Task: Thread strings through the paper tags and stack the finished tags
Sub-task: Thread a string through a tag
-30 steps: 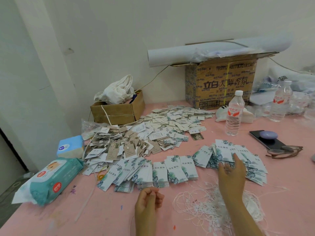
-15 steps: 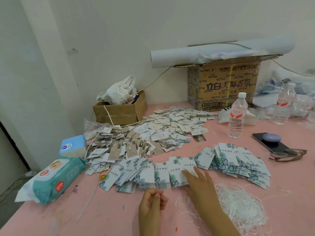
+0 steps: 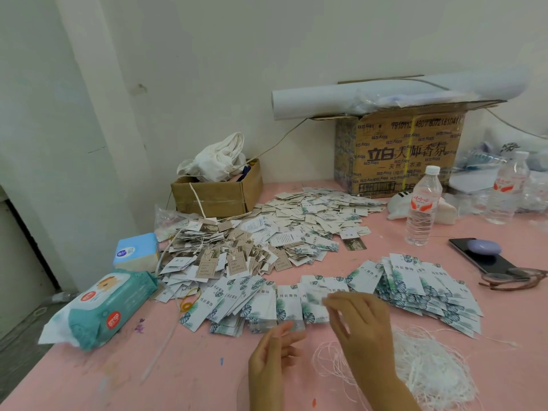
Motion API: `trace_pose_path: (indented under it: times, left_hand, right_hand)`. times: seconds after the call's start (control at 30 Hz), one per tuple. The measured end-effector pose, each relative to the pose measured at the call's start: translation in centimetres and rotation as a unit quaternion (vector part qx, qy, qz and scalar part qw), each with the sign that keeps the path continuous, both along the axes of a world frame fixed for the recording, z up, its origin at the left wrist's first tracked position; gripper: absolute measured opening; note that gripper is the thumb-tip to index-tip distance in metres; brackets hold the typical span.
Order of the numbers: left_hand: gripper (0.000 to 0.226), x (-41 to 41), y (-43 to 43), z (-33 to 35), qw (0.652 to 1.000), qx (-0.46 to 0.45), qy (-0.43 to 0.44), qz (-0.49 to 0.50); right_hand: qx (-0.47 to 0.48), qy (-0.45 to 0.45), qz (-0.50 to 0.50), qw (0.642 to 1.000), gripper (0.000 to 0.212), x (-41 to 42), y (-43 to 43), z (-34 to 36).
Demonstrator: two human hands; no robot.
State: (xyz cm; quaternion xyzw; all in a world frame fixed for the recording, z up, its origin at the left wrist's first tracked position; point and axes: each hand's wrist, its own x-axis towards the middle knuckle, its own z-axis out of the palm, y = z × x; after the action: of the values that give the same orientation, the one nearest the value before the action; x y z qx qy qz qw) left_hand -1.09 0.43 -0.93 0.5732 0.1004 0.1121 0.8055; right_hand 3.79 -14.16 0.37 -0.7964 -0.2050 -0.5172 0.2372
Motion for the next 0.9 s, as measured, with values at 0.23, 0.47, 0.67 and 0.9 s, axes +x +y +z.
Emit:
trace_pose_path:
  times: [0.23,0.47,0.67,0.9]
  left_hand:
    - [0.024,-0.2,0.3,-0.5,0.996,-0.060,0.030,0.061]
    - [0.017,0.0,0.7,-0.2,0.985,-0.011,0.011,0.170]
    - [0.024,-0.2,0.3,-0.4,0.984,0.037,0.027,0.172]
    - [0.026,-0.6,0.3,-0.1,0.987,0.042,0.015,0.153]
  right_hand:
    - [-0.111,0.108,0.209,0.966,0.018,-1.2,3.1,-1.1]
    - [-0.128,0.241,0.069,0.960,0.059,-1.0,3.3,-1.2]
    - [-0.187,0.238,-0.003,0.953,0.064,0.3,4.1,-3.1]
    - [-0.138,0.189,-0.015,0.972,0.049,1.2,3.9,-4.1]
